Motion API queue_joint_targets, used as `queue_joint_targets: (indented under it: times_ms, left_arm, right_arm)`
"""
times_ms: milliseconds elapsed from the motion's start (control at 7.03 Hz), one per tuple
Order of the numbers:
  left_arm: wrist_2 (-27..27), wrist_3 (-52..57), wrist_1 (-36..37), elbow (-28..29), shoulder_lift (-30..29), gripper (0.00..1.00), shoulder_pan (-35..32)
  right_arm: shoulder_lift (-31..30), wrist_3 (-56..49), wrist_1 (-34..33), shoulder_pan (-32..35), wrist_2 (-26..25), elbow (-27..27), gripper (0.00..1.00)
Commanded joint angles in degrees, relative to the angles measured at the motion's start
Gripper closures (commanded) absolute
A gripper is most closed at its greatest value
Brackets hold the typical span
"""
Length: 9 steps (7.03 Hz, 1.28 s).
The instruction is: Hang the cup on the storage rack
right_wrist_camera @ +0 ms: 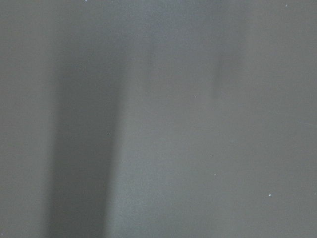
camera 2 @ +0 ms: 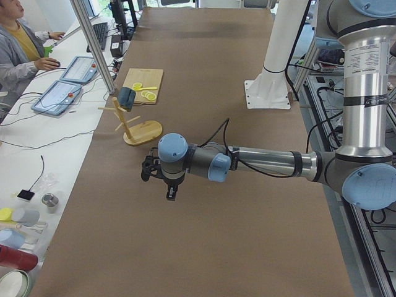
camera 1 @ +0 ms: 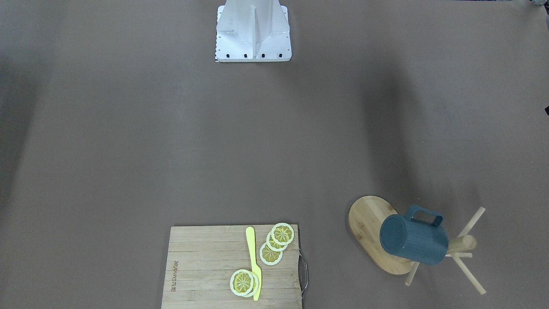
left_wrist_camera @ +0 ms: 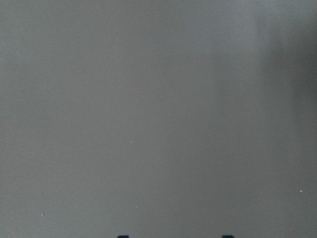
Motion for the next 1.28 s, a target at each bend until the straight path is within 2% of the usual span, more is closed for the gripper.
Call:
queue_joint_targets:
  times_ms: [0,569,853,1138]
  left_arm:
    - [4.01,1.49,0.84,-0.22,0.05,0.30,0.02]
    - [3.85,1.49,2.50,-0.40,-0.03,0.29,-0.15]
    - [3.76,1.67,7.23,-3.89,0.05,0.28,-0.15]
    - [3.49,8.76,14.34,-4.87,-0.47,0.24,-0.33]
  right_arm:
    - [0.11,0.15,1.68,-0.32,0.00,-1.29,0.00]
    - [-0.15,0.24,1.59,-0.32,0.26,-1.30,0.00]
    - [-0.41,0.15,1.59,-0.32,0.44,-1.30,0.00]
    - [-0.06,0.15,1.68,-0.32,0.44,-1.30,0.00]
